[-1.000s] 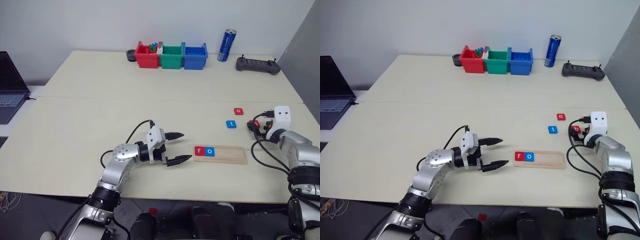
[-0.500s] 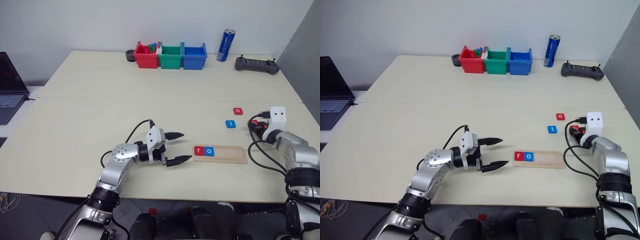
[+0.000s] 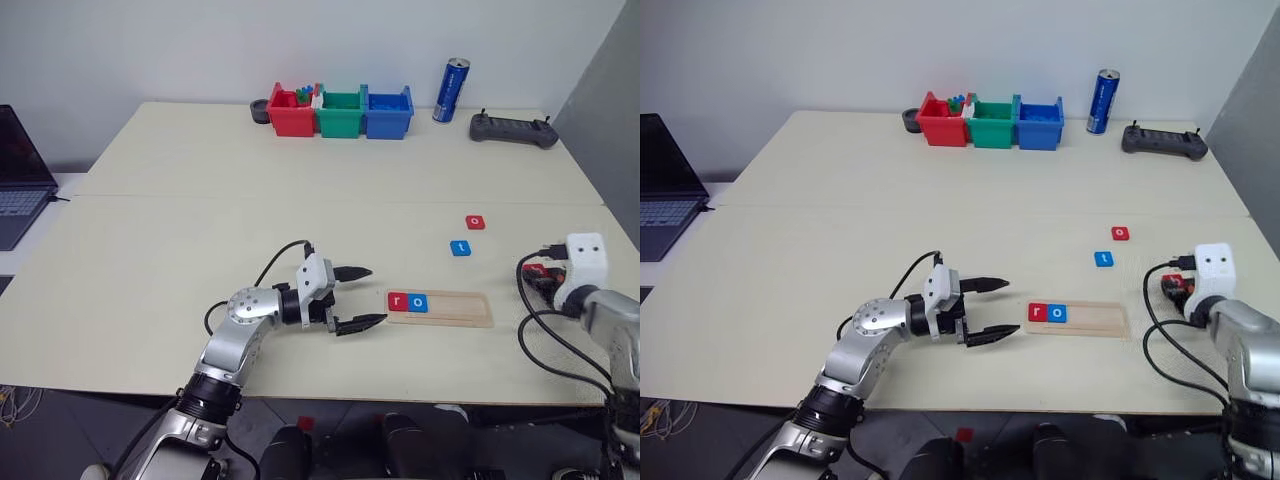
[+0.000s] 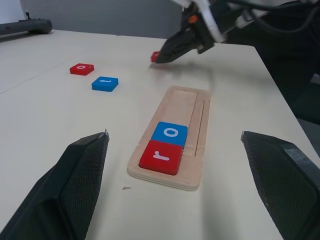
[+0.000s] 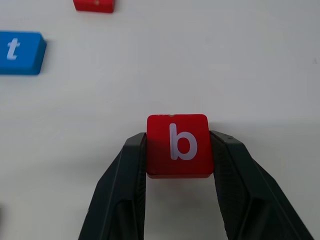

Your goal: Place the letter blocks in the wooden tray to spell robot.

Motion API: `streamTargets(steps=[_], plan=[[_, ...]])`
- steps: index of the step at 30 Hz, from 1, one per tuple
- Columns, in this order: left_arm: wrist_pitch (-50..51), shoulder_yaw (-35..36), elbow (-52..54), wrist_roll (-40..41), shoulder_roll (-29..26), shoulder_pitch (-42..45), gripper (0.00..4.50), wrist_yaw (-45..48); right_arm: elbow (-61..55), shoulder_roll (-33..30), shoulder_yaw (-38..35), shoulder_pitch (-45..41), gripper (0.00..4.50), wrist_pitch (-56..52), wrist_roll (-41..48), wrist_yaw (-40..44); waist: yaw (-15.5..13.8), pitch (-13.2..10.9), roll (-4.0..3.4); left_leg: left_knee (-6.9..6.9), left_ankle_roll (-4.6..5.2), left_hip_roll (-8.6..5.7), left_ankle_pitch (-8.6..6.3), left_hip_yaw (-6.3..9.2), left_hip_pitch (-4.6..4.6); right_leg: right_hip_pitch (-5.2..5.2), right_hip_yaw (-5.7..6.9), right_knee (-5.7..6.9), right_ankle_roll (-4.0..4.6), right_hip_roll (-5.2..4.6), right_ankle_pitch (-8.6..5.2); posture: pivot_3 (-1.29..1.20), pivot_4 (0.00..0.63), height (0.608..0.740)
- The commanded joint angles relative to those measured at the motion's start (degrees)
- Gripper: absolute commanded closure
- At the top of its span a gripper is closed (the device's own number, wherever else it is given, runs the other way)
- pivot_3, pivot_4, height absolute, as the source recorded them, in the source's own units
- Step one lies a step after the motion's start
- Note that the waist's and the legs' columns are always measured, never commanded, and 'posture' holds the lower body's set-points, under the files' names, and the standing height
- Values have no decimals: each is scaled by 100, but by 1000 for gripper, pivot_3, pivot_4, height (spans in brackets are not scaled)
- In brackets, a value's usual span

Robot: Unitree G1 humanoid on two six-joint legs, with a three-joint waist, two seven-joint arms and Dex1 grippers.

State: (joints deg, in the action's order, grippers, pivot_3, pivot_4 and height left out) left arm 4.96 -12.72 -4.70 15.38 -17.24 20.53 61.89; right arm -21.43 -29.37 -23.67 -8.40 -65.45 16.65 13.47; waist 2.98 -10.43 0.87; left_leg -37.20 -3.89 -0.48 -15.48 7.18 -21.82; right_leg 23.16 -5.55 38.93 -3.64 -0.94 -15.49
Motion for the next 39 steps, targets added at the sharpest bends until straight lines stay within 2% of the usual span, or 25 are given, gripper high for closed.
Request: streamTargets(steps=[1,4,8,17,21,26,30,31,35,39], plan=[[-93,-9,127,78,35,15,0,1,-1094,522,-270,235,3042,-871,159,-361,6,1,-3,0,0,0,0,0,2,0,0,1,0,0,0,0,150,740],[-99,-40,84,90,44,35,0,55,-1414,783,-201,456,3042,-1137,108,-444,1,5,-9,-1,0,-2,0,-2,3,-2,-1,-1,0,-1,0,0,150,740],[-107,-64,43,92,58,86,0,86,-1299,714,-65,662,3042,-959,-23,-392,-7,6,-9,0,0,-3,0,-2,2,-2,1,-2,-1,-1,0,0,150,740],[-110,-38,113,85,30,17,0,77,-1034,507,-126,488,33,-734,-44,-378,34,6,-8,1,0,1,0,-5,5,-3,-1,-4,-1,3,-1,0,150,740],[-122,-21,124,78,24,-18,0,38,-890,279,-169,-510,33,-591,3,-392,73,4,-13,1,1,3,1,-12,7,0,-8,-3,-1,5,-1,0,150,740],[-145,-37,96,70,54,16,0,0,-85,-208,189,-2006,33,-129,165,67,56,3,-14,8,7,0,4,-10,7,1,-6,-4,0,5,0,0,150,740],[-166,-45,59,67,80,48,0,7,667,-708,790,-2469,33,644,284,1051,18,2,-12,17,8,0,4,-1,-1,1,5,-16,1,3,0,0,150,740],[-171,-56,60,69,85,45,0,23,863,-961,1003,-2407,33,1084,280,1570,2,2,-12,18,9,-5,4,-2,-5,2,5,-22,1,-4,0,0,150,740],[-215,-93,22,59,105,42,0,79,1700,-2205,1797,-1588,33,3960,-148,4082,-87,0,-9,18,11,-16,2,-3,-14,1,8,-44,-1,-19,-1,0,150,740],[-267,-107,-25,55,144,45,0,61,2494,-3003,1932,-909,33,5647,-158,5746,-99,-1,-7,17,16,-14,-1,-11,-14,-5,7,-61,-5,-21,1,0,150,740]])
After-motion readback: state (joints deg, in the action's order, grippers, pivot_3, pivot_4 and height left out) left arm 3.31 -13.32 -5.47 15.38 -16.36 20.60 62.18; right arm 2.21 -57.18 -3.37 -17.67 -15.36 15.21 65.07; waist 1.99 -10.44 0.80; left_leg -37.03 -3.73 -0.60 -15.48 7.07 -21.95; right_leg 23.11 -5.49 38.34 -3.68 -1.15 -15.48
